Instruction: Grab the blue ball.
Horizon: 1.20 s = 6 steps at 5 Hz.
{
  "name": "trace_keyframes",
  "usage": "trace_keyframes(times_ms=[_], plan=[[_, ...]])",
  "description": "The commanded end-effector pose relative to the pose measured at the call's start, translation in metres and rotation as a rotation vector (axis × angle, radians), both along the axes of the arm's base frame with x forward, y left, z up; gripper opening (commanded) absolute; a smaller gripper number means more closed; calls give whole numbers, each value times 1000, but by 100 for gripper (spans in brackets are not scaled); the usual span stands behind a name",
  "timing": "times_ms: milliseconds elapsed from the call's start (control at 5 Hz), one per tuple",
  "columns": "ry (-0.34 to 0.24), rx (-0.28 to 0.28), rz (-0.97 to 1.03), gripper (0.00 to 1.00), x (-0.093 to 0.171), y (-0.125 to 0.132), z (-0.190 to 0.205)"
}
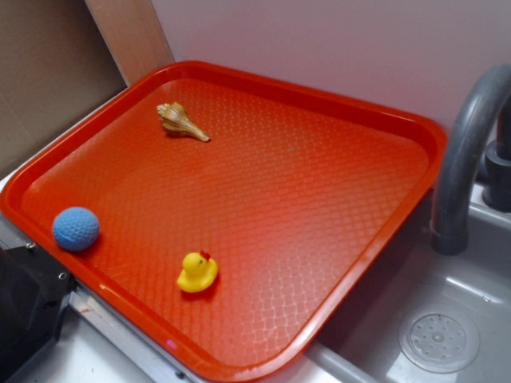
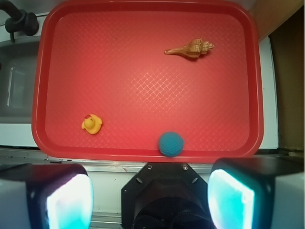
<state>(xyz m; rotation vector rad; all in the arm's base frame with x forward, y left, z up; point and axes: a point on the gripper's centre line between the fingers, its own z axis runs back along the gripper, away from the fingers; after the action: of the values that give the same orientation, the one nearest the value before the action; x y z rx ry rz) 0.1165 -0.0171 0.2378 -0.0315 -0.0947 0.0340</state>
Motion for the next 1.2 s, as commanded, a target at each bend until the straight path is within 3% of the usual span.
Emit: trace_keyframes(times_ms=[0,200,400,600,800,1000], plan=[[0,0,0,100,0,0,0],[21,72,46,100,42,31,-50],[40,12,15,100,51,41,-103],[111,-136,-16,100,27,31,-154],[217,-140,-92,100,0,13,-198],[305,-70,-134,100,-16,-4,-214]])
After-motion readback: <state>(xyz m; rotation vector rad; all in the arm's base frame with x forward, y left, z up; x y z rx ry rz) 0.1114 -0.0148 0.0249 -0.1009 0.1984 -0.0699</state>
